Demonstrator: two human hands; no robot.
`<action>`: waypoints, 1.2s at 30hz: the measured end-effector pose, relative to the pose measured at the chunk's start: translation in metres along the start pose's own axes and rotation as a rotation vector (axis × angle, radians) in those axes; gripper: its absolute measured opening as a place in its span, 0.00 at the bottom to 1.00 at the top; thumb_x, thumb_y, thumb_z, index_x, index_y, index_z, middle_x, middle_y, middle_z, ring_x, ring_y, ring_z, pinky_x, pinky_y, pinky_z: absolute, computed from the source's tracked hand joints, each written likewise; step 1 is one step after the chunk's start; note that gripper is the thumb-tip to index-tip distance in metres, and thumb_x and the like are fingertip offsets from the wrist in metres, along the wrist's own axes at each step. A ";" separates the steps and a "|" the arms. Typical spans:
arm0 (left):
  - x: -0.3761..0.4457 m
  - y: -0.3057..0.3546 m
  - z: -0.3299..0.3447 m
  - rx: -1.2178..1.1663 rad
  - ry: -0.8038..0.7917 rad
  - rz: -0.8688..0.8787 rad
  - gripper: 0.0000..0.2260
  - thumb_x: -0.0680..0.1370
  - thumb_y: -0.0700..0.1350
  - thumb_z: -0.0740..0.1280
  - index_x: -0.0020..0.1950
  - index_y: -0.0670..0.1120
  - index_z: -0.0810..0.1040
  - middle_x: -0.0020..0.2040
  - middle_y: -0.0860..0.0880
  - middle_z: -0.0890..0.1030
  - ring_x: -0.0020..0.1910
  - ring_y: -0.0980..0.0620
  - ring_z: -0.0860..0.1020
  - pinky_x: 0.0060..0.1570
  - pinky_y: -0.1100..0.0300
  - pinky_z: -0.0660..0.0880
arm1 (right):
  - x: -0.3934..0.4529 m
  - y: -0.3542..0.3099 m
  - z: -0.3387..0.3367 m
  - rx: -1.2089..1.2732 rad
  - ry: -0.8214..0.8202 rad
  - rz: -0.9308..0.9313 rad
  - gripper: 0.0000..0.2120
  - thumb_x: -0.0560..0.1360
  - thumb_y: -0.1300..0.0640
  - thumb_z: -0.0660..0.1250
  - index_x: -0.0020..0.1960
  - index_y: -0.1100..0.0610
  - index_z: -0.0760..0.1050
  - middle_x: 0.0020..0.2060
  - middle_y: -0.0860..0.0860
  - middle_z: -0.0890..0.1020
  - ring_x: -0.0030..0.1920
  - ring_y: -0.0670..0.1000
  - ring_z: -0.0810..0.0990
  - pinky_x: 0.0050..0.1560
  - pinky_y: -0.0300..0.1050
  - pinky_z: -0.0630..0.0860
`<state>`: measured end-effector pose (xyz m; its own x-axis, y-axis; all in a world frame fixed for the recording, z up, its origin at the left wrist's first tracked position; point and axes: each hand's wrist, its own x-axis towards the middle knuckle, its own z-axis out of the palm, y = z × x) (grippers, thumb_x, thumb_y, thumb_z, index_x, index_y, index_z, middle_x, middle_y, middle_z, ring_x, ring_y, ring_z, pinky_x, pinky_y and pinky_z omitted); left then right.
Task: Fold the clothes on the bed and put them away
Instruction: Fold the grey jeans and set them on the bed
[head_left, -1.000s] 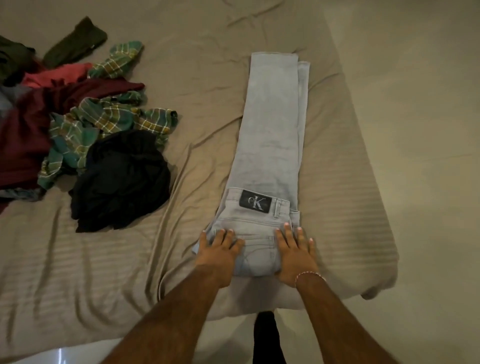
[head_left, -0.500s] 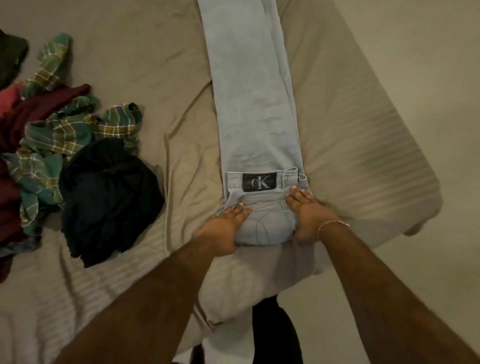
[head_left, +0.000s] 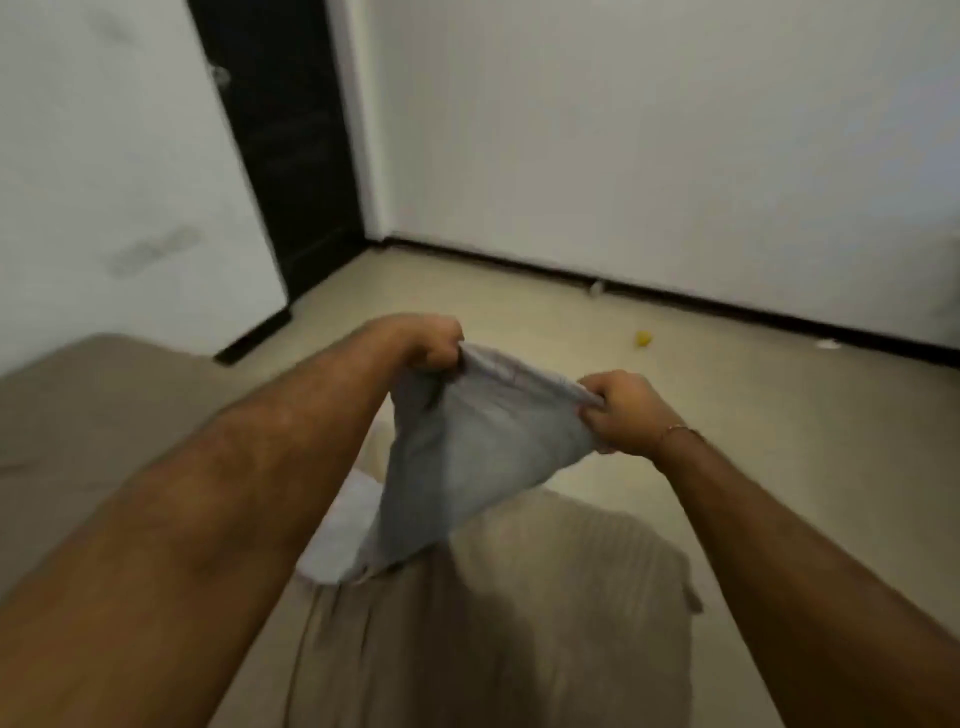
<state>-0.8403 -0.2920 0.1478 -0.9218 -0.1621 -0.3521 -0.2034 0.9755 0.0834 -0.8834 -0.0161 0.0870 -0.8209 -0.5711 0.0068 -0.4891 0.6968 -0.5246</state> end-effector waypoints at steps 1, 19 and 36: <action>-0.003 0.006 -0.051 0.099 0.185 0.028 0.13 0.76 0.41 0.66 0.60 0.43 0.82 0.59 0.40 0.84 0.53 0.41 0.82 0.54 0.50 0.79 | 0.011 -0.023 -0.033 0.011 0.128 0.016 0.09 0.72 0.61 0.65 0.36 0.52 0.79 0.30 0.48 0.81 0.35 0.55 0.84 0.35 0.49 0.82; -0.113 -0.015 -0.118 -0.079 0.794 0.236 0.25 0.80 0.44 0.67 0.76 0.59 0.69 0.73 0.51 0.74 0.63 0.42 0.79 0.63 0.43 0.78 | -0.052 -0.149 -0.168 -0.137 0.812 -0.188 0.20 0.74 0.70 0.65 0.60 0.55 0.84 0.57 0.54 0.85 0.58 0.57 0.82 0.62 0.46 0.76; -0.237 -0.036 0.570 -0.363 0.365 0.570 0.20 0.74 0.50 0.63 0.63 0.51 0.83 0.57 0.52 0.85 0.53 0.49 0.85 0.51 0.57 0.81 | -0.457 0.105 0.387 -0.223 0.366 -0.055 0.30 0.61 0.77 0.77 0.61 0.61 0.84 0.59 0.58 0.85 0.61 0.61 0.84 0.64 0.61 0.74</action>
<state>-0.4263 -0.2036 -0.3030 -0.9543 0.2510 0.1621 0.2985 0.8234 0.4825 -0.4458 0.1498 -0.3006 -0.8225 -0.4467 0.3519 -0.5540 0.7692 -0.3183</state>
